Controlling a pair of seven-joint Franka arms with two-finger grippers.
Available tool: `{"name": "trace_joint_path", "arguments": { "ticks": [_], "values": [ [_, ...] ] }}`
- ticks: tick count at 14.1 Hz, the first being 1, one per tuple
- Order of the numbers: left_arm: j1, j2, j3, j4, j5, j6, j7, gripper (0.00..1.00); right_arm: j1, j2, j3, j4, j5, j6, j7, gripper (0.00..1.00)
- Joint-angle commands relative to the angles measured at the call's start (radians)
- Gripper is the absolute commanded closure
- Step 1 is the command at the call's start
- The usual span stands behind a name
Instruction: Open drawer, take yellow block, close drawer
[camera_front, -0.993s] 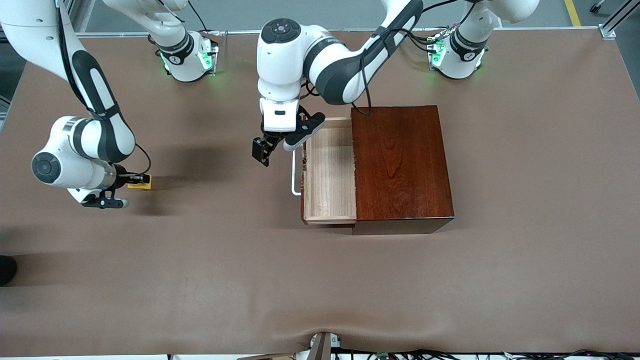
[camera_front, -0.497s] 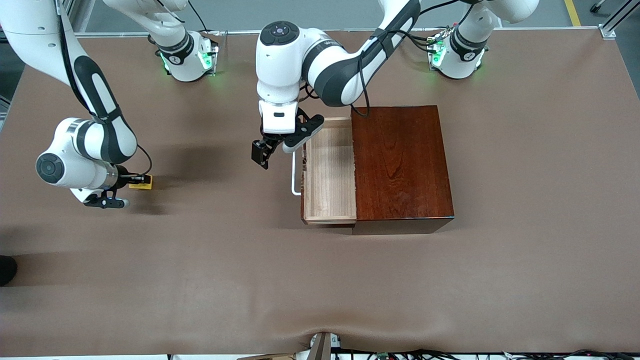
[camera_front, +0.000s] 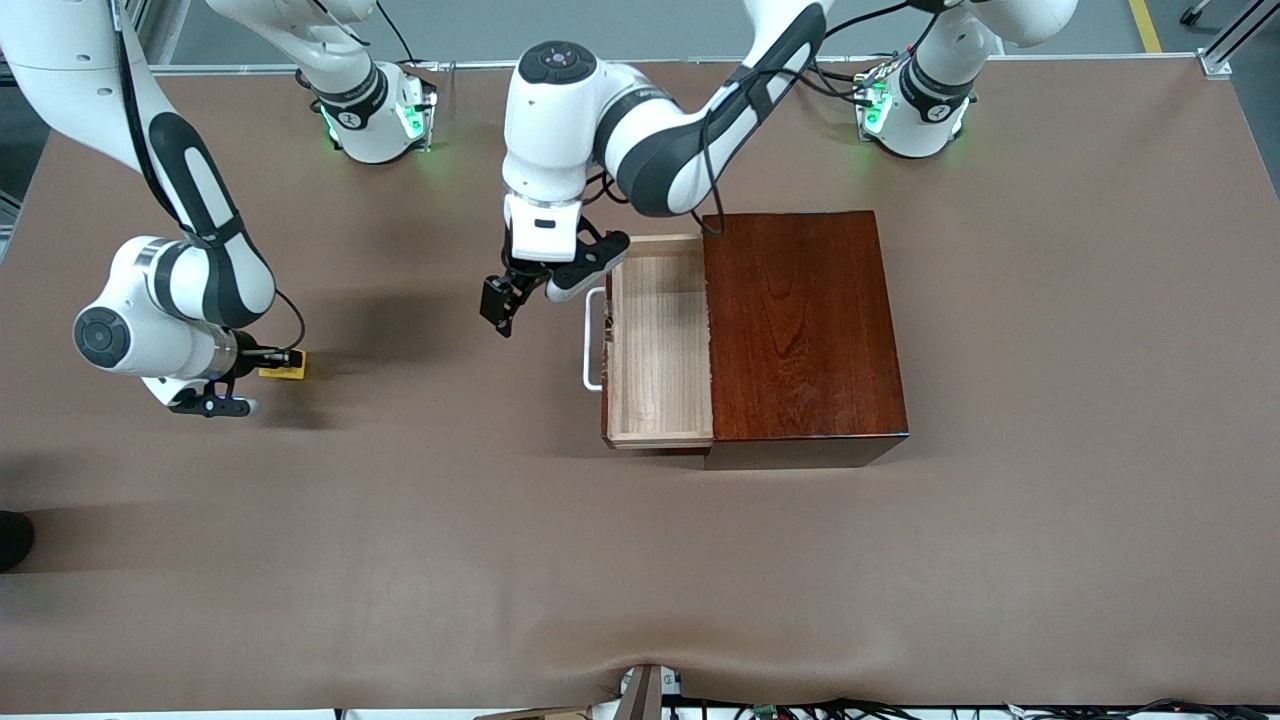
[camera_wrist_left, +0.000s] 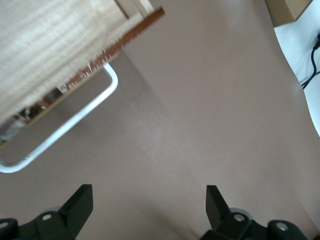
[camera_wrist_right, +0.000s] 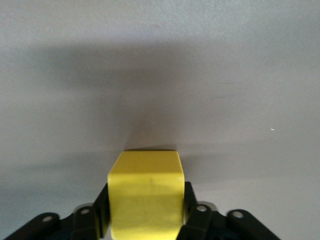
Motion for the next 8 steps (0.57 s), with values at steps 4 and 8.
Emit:
{"name": "trace_joint_path", "arguments": {
  "ticks": [4, 8],
  "values": [
    [-0.046, 0.093, 0.039, 0.012, 0.022, 0.044, -0.065, 0.00, -0.012, -0.026, 0.016, 0.192, 0.001, -0.277, -0.007, 0.00],
    [-0.044, 0.104, 0.039, -0.006, 0.023, 0.029, -0.148, 0.00, 0.014, -0.026, 0.016, 0.426, 0.001, -0.547, 0.000, 0.00]
  ]
}}
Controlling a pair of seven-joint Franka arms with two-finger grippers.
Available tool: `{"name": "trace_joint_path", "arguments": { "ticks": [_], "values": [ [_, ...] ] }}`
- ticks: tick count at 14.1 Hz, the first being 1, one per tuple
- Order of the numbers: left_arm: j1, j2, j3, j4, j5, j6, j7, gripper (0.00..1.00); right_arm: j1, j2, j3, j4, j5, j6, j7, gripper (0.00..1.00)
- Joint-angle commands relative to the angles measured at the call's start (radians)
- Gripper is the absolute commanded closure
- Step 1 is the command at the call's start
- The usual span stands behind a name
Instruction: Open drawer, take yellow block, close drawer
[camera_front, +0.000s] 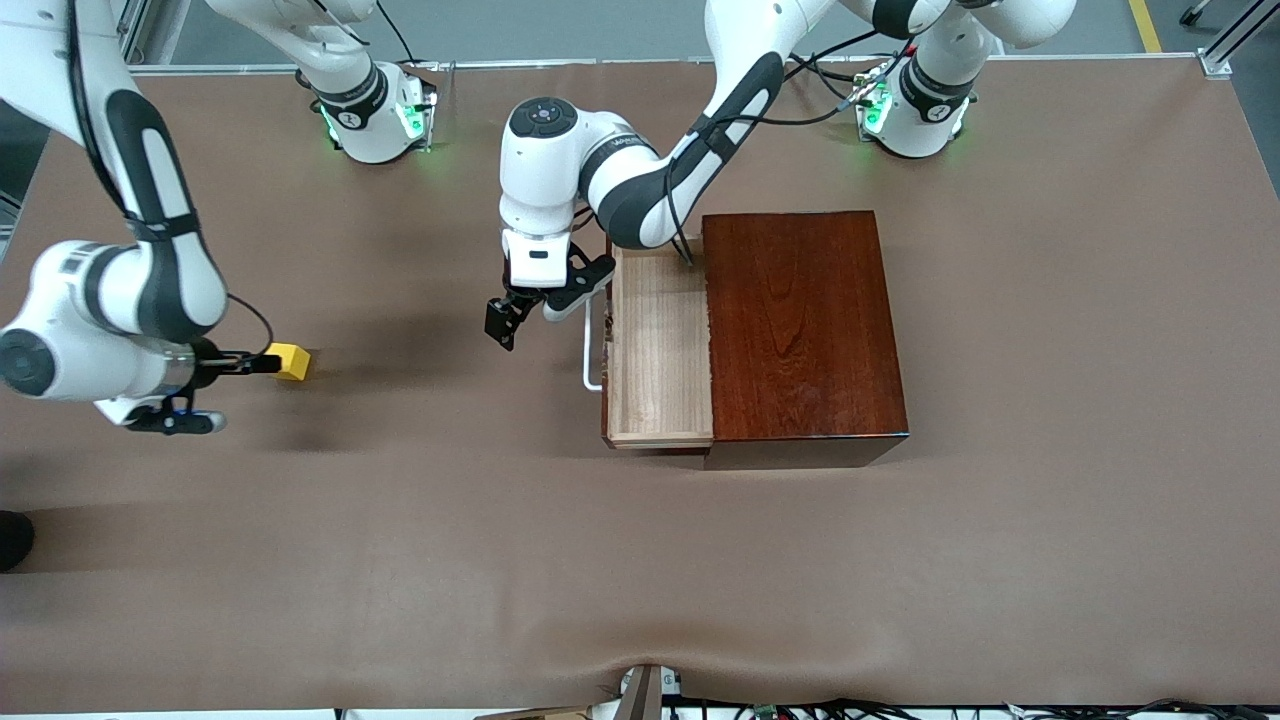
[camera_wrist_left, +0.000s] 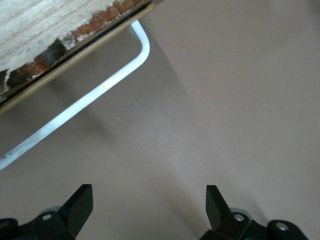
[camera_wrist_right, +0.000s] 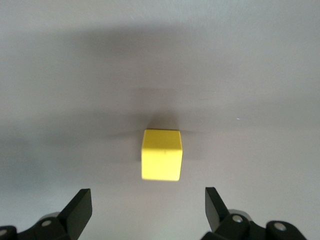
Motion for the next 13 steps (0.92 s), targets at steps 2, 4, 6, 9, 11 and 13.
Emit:
{"name": "trace_joint_path", "arguments": {
  "ticks": [2, 4, 6, 9, 11, 13],
  "values": [
    [-0.004, 0.019, 0.016, -0.007, 0.023, -0.038, -0.038, 0.00, 0.014, -0.001, 0.007, 0.213, -0.001, -0.206, 0.002, 0.00],
    [-0.001, 0.015, 0.030, -0.006, 0.020, -0.085, -0.038, 0.00, 0.014, -0.003, 0.007, 0.324, 0.001, -0.295, 0.000, 0.00],
    [-0.001, 0.007, 0.050, -0.001, 0.020, -0.141, -0.037, 0.00, 0.014, -0.003, 0.012, 0.413, 0.002, -0.379, -0.006, 0.00],
    [0.001, 0.007, 0.081, -0.001, 0.023, -0.164, -0.024, 0.00, 0.029, -0.036, 0.025, 0.508, 0.001, -0.458, -0.007, 0.00],
    [0.010, 0.006, 0.082, -0.004, 0.025, -0.179, -0.021, 0.00, 0.068, -0.087, 0.021, 0.513, -0.002, -0.487, -0.007, 0.00],
    [0.016, -0.001, 0.082, -0.004, 0.025, -0.234, -0.020, 0.00, 0.101, -0.169, 0.022, 0.510, -0.004, -0.505, -0.003, 0.00]
  ]
}}
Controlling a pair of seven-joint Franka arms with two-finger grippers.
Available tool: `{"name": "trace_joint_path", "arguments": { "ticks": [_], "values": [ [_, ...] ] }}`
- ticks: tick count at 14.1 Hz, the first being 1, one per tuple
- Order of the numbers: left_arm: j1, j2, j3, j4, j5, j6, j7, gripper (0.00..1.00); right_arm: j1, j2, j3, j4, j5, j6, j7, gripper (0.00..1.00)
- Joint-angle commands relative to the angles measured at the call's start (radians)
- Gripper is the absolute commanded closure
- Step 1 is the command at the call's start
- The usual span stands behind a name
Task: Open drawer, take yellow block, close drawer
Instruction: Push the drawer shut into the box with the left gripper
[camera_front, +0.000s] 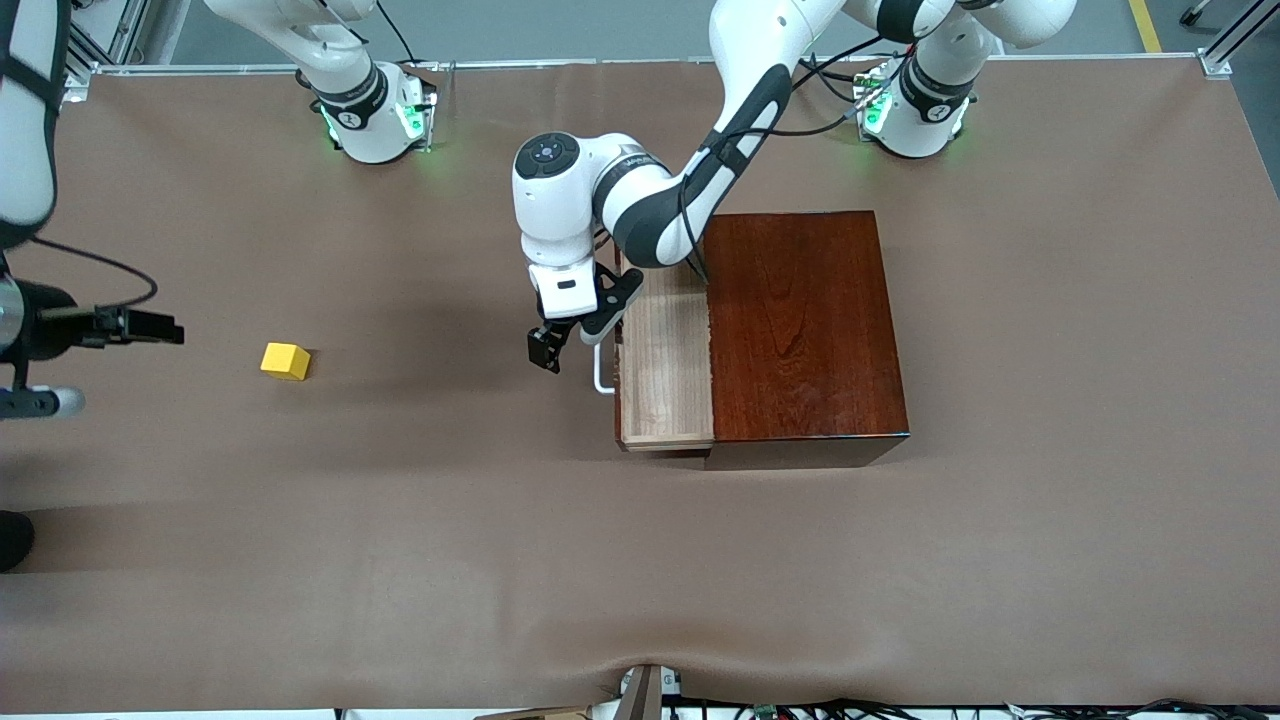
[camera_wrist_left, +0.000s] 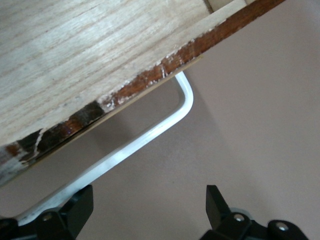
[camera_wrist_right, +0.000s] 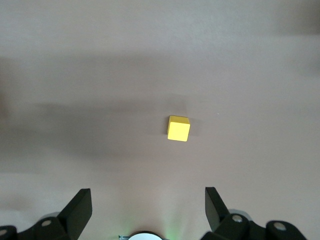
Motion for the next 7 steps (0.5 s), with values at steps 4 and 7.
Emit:
{"name": "trace_joint_path", "arguments": {
  "ticks": [4, 7],
  "values": [
    [0.039, -0.045, 0.023, -0.009, 0.025, -0.184, 0.038, 0.00, 0.058, -0.204, -0.002, -0.042, -0.001, -0.045, -0.002, 0.00],
    [0.039, -0.046, 0.023, -0.009, 0.027, -0.269, 0.040, 0.00, 0.046, -0.340, -0.010, -0.229, -0.006, 0.062, -0.008, 0.00]
  ]
}}
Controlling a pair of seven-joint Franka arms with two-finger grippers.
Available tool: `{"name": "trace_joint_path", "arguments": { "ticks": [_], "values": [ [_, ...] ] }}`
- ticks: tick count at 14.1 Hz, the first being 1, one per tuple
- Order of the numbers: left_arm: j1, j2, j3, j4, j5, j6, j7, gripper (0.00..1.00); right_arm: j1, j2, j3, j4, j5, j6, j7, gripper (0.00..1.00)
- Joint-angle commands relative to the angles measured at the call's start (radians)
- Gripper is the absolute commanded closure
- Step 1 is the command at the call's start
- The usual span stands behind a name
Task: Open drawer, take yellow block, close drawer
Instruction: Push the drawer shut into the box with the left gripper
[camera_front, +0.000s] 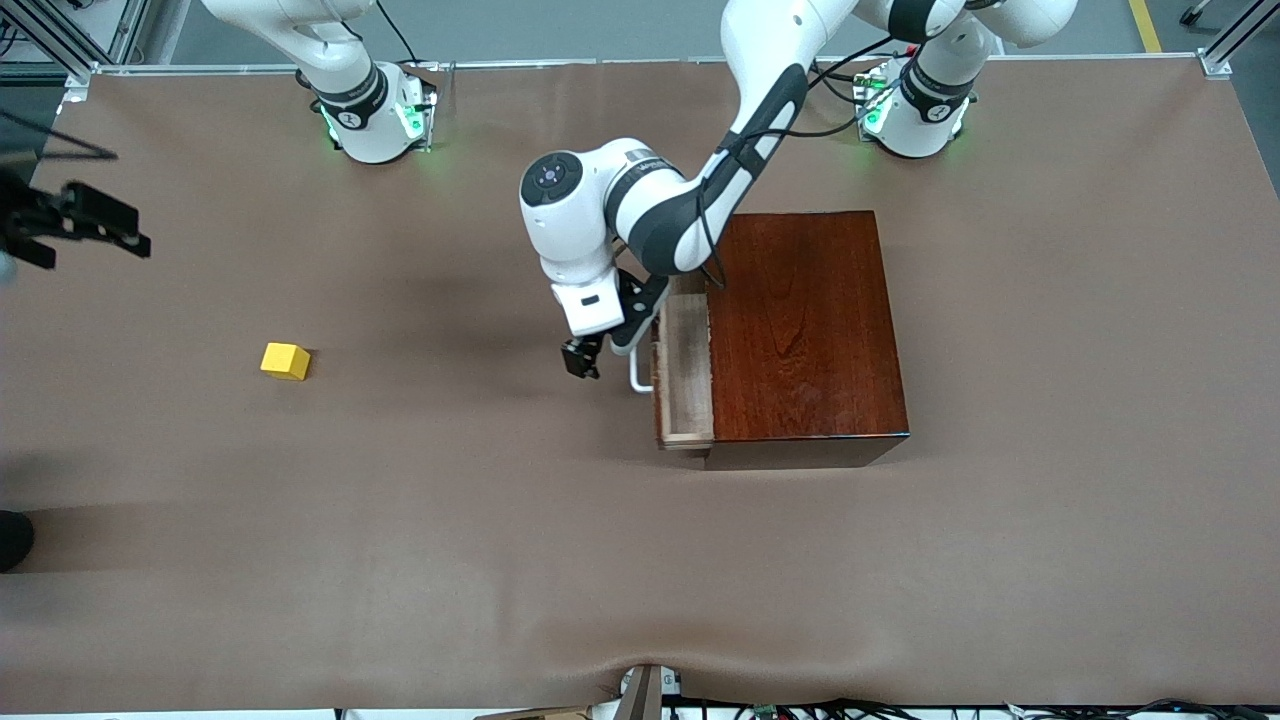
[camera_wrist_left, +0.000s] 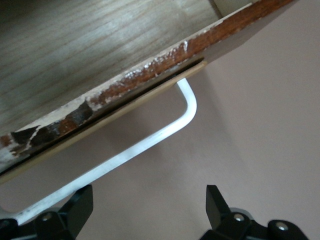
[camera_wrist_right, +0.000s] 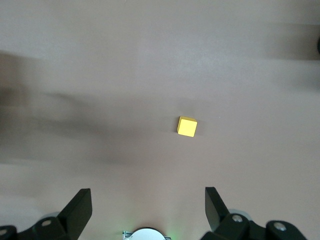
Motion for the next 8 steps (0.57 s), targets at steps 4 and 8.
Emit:
{"name": "trace_joint_path", "arguments": {
  "ticks": [4, 8],
  "values": [
    [0.002, -0.027, 0.009, -0.020, 0.027, -0.123, 0.021, 0.00, -0.008, -0.158, -0.009, -0.239, -0.020, 0.162, -0.008, 0.00],
    [0.005, -0.024, 0.011, -0.023, 0.027, -0.187, 0.026, 0.00, -0.037, -0.134, -0.008, -0.204, -0.020, 0.185, -0.007, 0.00]
  ]
}}
